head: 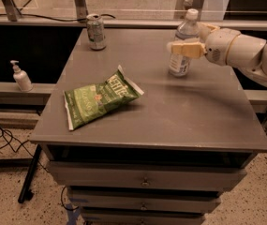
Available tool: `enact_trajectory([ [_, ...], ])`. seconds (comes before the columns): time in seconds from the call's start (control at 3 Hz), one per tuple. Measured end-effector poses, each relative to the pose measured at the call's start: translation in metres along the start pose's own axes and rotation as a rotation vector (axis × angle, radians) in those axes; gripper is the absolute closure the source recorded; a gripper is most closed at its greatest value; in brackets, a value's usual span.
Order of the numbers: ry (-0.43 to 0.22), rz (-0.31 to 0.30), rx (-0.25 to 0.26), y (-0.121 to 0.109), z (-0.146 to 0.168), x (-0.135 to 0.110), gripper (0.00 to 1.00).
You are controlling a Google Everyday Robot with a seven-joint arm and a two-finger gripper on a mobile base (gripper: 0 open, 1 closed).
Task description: Place blue plastic bottle upright
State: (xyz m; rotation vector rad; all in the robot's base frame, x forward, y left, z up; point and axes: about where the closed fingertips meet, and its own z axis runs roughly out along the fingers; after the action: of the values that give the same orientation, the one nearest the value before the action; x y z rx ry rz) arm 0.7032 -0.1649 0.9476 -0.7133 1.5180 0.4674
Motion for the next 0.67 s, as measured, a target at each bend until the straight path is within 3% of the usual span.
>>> enact_trajectory([
  [0.67, 0.027, 0.004, 0.021, -0.0001, -0.0028, 0.0009, 0.00],
])
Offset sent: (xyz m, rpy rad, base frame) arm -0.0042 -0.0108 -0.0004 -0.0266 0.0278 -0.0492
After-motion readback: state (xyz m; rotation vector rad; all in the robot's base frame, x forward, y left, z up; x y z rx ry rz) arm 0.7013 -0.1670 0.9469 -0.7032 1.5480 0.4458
